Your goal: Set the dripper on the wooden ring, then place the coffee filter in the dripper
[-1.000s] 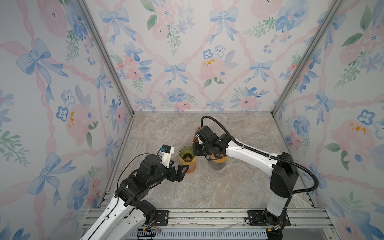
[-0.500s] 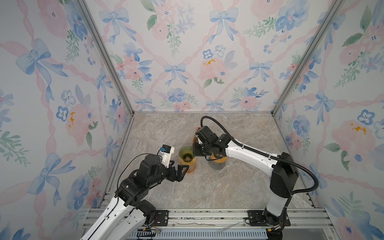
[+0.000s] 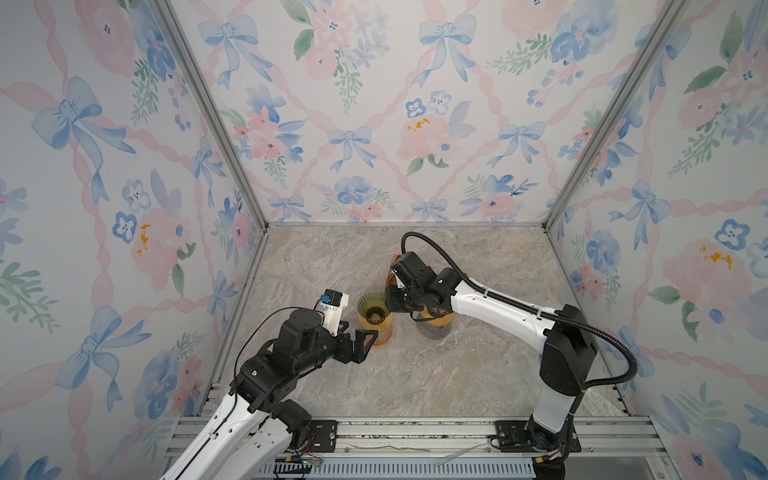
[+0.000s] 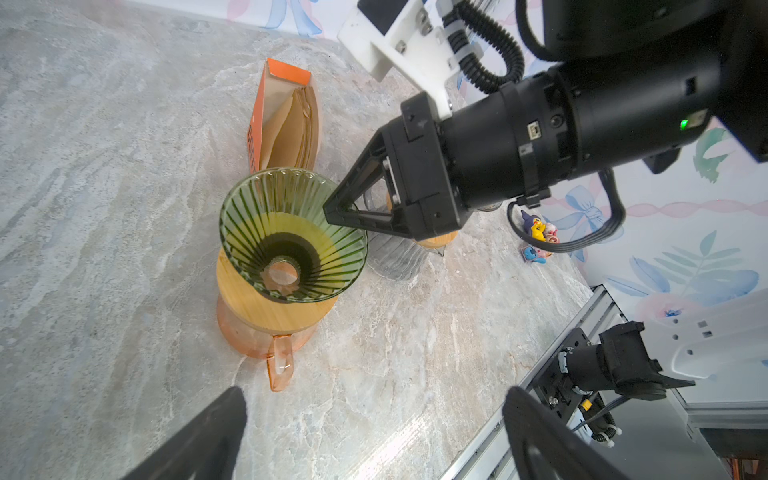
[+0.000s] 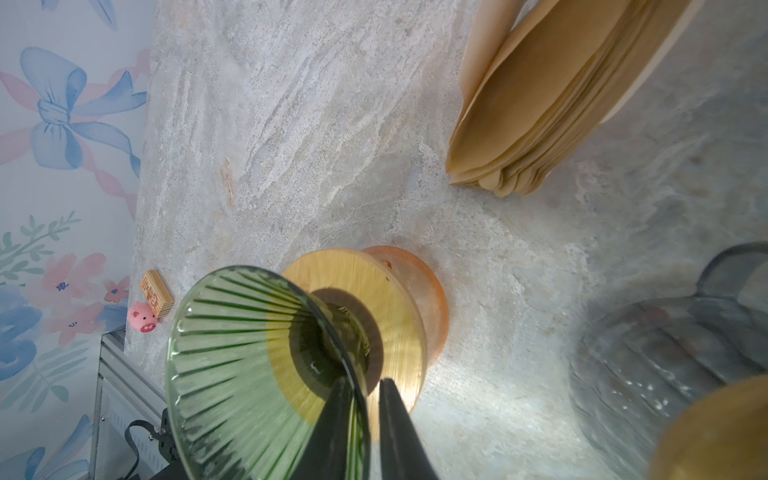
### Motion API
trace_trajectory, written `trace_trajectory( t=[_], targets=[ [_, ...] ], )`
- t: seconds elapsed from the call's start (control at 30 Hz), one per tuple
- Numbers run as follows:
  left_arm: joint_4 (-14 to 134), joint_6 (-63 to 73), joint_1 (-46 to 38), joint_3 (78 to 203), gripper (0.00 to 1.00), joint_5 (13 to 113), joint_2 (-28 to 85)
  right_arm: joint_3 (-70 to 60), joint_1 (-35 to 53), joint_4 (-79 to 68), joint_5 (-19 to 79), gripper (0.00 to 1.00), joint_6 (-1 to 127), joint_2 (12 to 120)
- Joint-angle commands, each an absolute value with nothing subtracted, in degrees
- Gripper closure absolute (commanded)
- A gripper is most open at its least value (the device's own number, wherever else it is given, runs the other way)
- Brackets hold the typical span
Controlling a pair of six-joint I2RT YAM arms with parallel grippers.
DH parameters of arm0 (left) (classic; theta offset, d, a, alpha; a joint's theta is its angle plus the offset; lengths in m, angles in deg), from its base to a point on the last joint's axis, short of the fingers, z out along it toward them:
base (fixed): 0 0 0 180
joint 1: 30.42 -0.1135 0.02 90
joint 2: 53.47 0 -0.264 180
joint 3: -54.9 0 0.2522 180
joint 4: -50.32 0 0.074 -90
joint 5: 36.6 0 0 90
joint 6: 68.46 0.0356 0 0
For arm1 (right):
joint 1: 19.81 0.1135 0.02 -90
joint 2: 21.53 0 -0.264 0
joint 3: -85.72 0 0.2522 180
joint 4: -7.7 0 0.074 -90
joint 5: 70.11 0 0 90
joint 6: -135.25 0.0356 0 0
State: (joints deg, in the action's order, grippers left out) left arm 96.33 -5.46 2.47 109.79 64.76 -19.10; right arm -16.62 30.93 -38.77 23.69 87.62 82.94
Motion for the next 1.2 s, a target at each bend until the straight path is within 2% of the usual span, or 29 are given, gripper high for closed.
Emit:
trace_trajectory(
  t=[0.0, 0.77, 1.07, 1.17],
  targets=[
    [95.8, -5.3, 2.0, 109.4, 0.02, 65.0, -18.8, -17.8, 31.5, -39.7, 22.6, 0.82, 87.2, 80.9],
    [95.9, -5.1, 2.1, 109.5, 0.02, 64.9, -18.8, -17.4, 31.5, -40.4, 21.6, 0.76, 86.1, 77.7],
    [95.9, -5.0, 2.0, 109.7, 0.02, 64.2, -19.0, -13.5, 31.7, -40.4, 20.1, 0.76, 83.9, 71.2],
    [95.8, -5.2, 1.6, 109.5, 0.02, 64.0, -18.8, -11.1, 32.1, -39.5, 19.6, 0.73, 81.5, 68.1]
  ],
)
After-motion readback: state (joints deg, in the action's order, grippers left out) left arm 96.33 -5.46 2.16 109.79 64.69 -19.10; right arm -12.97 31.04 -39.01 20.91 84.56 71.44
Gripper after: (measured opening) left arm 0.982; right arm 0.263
